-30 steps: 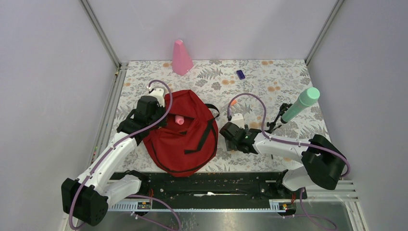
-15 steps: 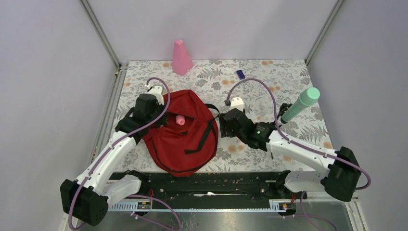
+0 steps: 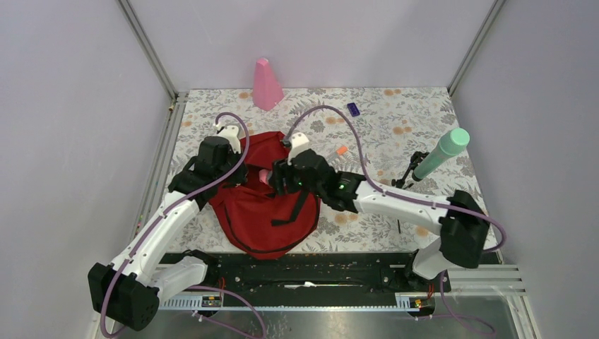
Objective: Pack the student bag
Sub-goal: Place the stationery in the student bag.
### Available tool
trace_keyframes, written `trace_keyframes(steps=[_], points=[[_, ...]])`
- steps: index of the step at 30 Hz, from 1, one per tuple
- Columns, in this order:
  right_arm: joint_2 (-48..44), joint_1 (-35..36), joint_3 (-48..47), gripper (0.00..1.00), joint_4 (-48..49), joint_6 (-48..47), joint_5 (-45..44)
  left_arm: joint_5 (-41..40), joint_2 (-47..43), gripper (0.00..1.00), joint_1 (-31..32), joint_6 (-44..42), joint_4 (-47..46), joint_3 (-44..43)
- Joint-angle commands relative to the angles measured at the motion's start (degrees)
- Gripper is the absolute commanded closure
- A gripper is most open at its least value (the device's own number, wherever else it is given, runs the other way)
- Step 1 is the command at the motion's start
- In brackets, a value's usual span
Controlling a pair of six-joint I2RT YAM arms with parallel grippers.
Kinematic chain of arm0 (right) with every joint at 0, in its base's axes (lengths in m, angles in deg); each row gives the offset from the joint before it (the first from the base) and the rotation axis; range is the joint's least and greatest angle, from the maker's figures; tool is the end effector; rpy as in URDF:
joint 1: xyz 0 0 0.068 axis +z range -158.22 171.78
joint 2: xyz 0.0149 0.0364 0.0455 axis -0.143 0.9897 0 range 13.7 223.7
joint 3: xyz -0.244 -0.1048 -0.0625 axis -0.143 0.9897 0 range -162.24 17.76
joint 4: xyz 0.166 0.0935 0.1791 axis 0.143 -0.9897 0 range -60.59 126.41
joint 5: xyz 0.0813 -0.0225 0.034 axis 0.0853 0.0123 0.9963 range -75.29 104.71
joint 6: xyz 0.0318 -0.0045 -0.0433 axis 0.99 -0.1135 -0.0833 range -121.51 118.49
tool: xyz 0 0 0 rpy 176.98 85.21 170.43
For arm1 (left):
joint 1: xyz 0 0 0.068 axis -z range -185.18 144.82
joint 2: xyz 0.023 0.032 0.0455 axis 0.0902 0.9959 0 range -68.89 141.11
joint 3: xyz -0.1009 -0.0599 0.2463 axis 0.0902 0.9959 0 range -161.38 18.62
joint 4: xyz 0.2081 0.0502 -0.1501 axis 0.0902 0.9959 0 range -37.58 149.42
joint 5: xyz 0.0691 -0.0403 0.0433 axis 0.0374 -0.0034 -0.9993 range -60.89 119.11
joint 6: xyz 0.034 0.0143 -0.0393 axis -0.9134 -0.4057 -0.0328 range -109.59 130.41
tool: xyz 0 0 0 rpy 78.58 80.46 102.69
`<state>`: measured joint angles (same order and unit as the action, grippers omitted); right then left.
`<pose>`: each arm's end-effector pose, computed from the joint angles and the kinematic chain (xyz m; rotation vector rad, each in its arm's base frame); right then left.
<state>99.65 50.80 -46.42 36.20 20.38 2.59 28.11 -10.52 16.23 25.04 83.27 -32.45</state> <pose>0.1876 0.2980 0.3010 -0.5037 1.9522 0.7182 0.2036 -0.0791 0.2990 0.1236 2.2527 -0.3205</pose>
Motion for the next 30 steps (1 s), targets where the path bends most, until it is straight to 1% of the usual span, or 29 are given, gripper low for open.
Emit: trace_keyframes(steps=[1,6,10,17,21,24,26,28,29,30], points=[[5.76,2.40,-4.93,0.78,11.78,-0.44,2.36,2.14,-0.43,1.00,-0.15,0.31,-3.62,-3.52],[12.59,3.82,-8.85,0.78,14.87,-1.60,1.68,3.04,0.00,1.00,-0.14,0.52,-4.16,-2.78],[16.66,4.52,-9.43,0.79,18.32,-3.45,-2.54,3.71,-0.13,1.00,-0.23,0.99,-4.47,-2.40],[23.82,4.88,-8.66,0.79,30.59,-8.42,-8.06,3.47,-1.28,1.00,-0.54,1.25,-4.73,-1.77],[28.65,5.06,-10.73,0.79,33.40,-11.13,-12.30,3.59,-1.50,1.00,-0.88,1.27,-4.84,-1.75],[31.94,5.36,-11.01,0.79,38.05,-13.41,-14.88,3.93,-1.63,1.00,-1.21,1.44,-4.92,-1.51],[34.02,5.40,-12.71,0.78,37.73,-14.86,-15.81,4.10,-1.68,1.00,-1.43,1.54,-5.01,-1.47],[35.18,5.52,-14.46,0.78,35.27,-14.92,-16.61,4.16,-1.67,1.00,-1.67,1.54,-5.01,-1.40],[34.81,5.50,-14.46,0.76,34.79,-14.80,-16.58,4.16,-1.68,1.00,-1.71,1.54,-5.01,-1.40],[34.22,5.51,-13.96,0.66,34.86,-14.76,-16.08,4.20,-1.68,1.00,-1.86,1.54,-5.01,-1.40]])
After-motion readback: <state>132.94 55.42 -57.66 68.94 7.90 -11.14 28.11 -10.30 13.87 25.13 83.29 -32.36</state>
